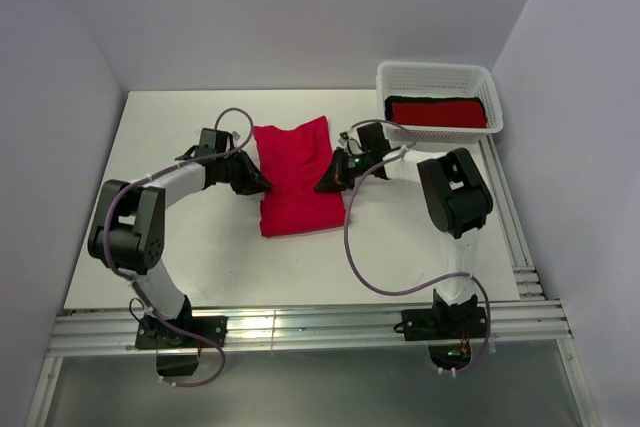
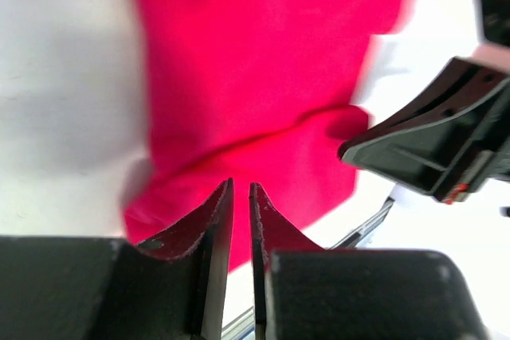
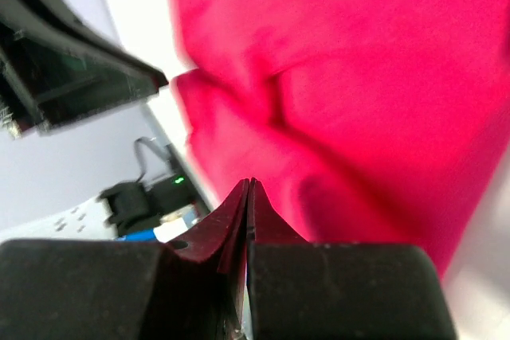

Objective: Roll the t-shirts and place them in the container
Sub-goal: Roll the tshirt

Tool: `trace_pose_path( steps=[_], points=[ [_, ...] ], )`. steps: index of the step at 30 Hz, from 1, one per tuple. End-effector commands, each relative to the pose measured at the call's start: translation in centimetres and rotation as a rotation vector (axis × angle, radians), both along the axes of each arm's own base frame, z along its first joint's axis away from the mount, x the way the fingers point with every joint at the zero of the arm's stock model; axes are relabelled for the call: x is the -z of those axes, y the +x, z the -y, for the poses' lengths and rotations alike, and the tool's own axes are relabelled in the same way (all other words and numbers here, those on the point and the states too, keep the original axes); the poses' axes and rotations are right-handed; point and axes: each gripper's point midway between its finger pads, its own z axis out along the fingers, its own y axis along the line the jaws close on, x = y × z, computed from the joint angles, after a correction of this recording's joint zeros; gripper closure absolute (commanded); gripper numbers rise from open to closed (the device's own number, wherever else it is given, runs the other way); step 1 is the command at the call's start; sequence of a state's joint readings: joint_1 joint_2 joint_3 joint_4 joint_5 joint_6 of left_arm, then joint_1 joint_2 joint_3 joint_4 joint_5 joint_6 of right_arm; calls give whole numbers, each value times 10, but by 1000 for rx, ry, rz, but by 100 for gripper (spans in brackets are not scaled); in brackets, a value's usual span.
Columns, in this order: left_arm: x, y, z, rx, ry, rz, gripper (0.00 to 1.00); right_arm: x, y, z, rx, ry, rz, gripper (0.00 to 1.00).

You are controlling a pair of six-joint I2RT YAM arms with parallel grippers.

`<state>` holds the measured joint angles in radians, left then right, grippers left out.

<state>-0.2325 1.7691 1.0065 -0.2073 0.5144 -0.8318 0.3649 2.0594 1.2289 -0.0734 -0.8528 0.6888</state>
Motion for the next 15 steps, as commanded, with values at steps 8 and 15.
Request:
trace_pose_path(
  steps=[8,15],
  points=[
    [-76,-45,54,143,-205,220,80,-81,-57,-6,-48,303,127,100],
    [-28,-76,76,196,-243,140,80,-32,-81,-10,-56,270,40,100]
  ],
)
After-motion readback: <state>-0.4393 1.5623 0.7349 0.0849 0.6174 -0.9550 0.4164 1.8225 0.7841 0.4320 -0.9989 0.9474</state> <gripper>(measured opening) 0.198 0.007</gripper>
